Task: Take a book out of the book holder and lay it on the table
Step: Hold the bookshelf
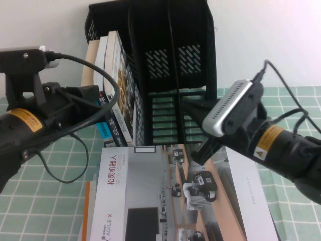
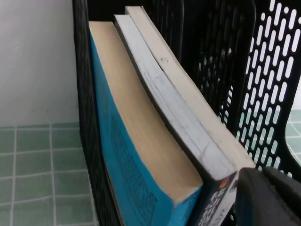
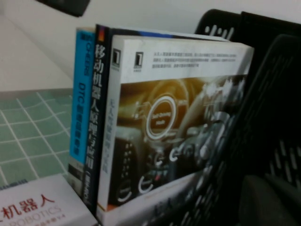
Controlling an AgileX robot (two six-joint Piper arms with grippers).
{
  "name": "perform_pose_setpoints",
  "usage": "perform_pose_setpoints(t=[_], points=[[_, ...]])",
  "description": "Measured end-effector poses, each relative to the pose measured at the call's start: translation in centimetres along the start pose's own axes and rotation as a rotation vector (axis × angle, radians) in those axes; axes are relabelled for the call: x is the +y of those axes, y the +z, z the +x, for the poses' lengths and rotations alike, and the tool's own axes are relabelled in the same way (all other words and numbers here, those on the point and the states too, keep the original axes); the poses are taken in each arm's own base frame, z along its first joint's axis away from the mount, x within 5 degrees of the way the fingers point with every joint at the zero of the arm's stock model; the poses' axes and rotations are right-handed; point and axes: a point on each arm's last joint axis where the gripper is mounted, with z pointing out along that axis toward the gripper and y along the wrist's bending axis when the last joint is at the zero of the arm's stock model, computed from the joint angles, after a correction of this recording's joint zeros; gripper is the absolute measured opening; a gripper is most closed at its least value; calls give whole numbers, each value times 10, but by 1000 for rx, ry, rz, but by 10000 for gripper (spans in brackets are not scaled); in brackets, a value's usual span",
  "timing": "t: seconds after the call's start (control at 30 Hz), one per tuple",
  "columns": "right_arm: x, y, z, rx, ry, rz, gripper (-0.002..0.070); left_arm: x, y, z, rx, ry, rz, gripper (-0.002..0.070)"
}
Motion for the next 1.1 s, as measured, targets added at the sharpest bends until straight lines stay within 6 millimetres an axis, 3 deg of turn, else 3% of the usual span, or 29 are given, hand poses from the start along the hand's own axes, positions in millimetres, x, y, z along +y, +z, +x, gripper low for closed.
perform_pose_setpoints(t=[0.43, 0.53, 0.8, 1.1], points=[[8, 49, 4, -75, 178, -135, 20, 2, 16, 14, 87, 1, -20, -3], [11, 58, 6, -76, 158, -182, 69, 2, 16, 13, 69, -9, -15, -3], [7, 83, 13, -51, 127, -191, 321, 0, 16, 6, -6, -91, 4, -3], [4, 95, 19, -19, 132, -178, 365, -2, 16, -2, -44, -346, 24, -3]])
